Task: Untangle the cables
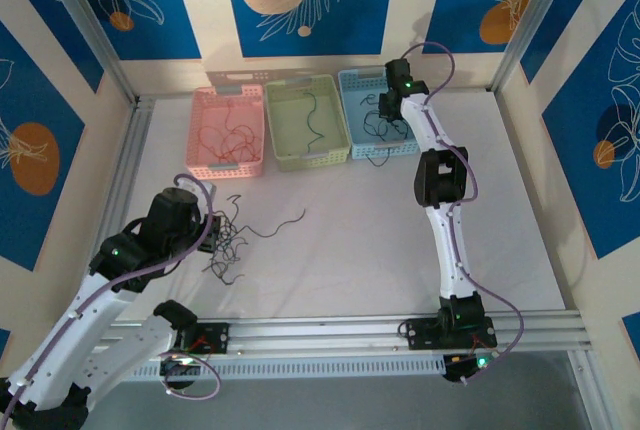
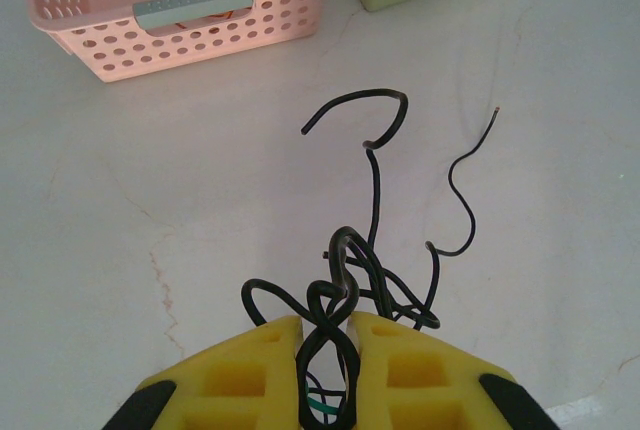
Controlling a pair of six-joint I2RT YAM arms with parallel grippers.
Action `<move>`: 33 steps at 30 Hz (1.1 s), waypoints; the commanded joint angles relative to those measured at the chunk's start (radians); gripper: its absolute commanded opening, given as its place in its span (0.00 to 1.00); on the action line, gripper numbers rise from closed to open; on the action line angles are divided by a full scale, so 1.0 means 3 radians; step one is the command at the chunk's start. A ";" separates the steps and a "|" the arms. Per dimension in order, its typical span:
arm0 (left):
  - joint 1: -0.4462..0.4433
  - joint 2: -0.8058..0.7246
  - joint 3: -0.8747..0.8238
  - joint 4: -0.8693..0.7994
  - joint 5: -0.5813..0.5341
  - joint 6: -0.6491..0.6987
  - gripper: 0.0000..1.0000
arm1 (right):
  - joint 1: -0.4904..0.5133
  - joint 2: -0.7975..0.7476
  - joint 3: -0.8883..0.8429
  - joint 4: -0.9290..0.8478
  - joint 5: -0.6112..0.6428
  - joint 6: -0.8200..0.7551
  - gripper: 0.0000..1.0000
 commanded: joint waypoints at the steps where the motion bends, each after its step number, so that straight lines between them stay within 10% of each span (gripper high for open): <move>1: 0.0037 -0.0002 -0.0015 0.0074 0.0062 0.0040 0.00 | -0.0001 -0.0066 0.0190 0.0041 -0.0040 -0.0027 0.00; 33: 0.0064 0.0037 -0.0020 0.0083 0.0098 0.0047 0.00 | 0.0554 -0.1004 -0.0362 0.1247 0.0859 -0.1445 0.00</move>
